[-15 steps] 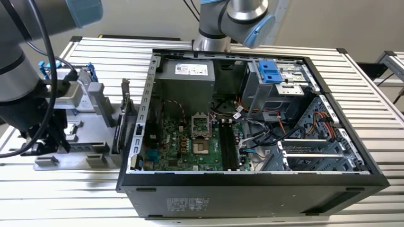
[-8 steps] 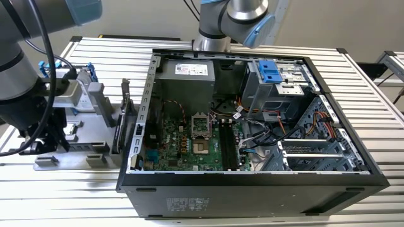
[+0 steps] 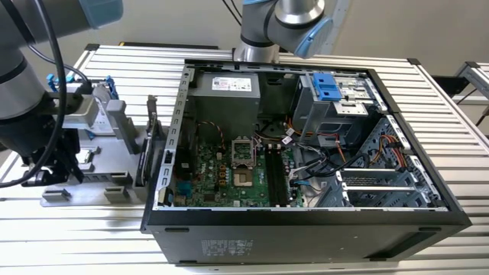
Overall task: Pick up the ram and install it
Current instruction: 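Pick up the ram and move it above insertion slot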
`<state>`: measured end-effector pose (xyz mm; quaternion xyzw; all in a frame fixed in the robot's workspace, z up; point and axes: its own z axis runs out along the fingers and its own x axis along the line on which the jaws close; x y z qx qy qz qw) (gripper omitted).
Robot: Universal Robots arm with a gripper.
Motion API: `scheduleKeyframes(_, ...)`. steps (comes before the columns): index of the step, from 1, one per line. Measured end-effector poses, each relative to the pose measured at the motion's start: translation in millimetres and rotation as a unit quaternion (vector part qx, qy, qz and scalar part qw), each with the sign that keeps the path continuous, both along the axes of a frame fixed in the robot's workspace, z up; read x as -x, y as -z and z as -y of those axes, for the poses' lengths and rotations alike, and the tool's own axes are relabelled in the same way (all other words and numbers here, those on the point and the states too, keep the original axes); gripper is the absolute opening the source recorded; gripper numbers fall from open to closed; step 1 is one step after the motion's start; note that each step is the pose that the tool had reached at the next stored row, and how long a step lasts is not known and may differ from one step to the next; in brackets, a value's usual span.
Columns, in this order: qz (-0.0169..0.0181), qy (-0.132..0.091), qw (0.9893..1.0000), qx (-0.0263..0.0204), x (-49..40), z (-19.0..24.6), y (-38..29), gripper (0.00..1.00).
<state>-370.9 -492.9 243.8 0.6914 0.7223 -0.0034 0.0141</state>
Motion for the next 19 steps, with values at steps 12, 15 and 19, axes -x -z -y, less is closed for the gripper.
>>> scheduleKeyframes(12, 0.0000, 0.000, 1.0000, 0.0000, 0.1, -0.1, -4.7, 0.00)
scheduleKeyframes(15, 0.0000, 0.000, 1.0000, 0.0000, 0.0, 0.0, -6.4, 0.00)
scheduleKeyframes(19, 0.0000, 0.000, 1.0000, 0.0000, 0.1, -0.1, -8.7, 0.00)
